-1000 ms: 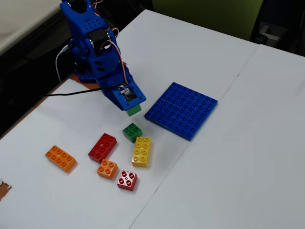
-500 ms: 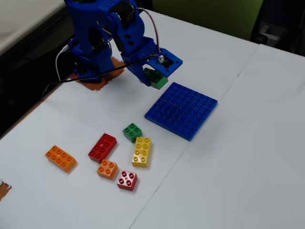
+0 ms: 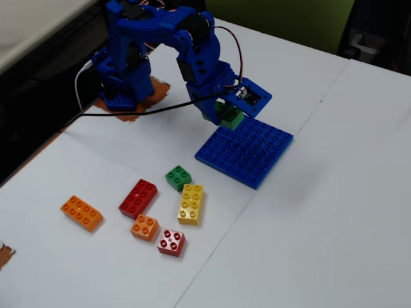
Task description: Pick up the 2x4 green block and go up the 8x8 blue block.
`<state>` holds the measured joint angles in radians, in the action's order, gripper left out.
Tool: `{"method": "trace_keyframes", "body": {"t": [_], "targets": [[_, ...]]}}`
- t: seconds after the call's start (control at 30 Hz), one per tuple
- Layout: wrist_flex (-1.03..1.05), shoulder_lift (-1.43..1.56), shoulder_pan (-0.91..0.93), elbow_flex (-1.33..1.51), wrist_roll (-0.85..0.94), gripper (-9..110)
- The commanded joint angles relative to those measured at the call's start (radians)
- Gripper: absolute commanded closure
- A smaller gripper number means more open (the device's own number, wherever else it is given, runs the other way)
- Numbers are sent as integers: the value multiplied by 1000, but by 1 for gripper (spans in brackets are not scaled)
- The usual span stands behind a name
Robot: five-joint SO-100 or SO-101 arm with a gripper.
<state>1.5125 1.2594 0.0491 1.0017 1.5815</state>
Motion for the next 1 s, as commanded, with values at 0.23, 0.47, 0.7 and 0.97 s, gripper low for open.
{"method": "trace_keyframes", "body": {"t": [0.23,0.47,0.7,0.97], "targets": [[-94,-195,-12,-213,17,101],[-126,-238,-29,-213,48,101],[-141,-255,-38,-213,89,101],[-12,-241,-44,-333,71,101]]}}
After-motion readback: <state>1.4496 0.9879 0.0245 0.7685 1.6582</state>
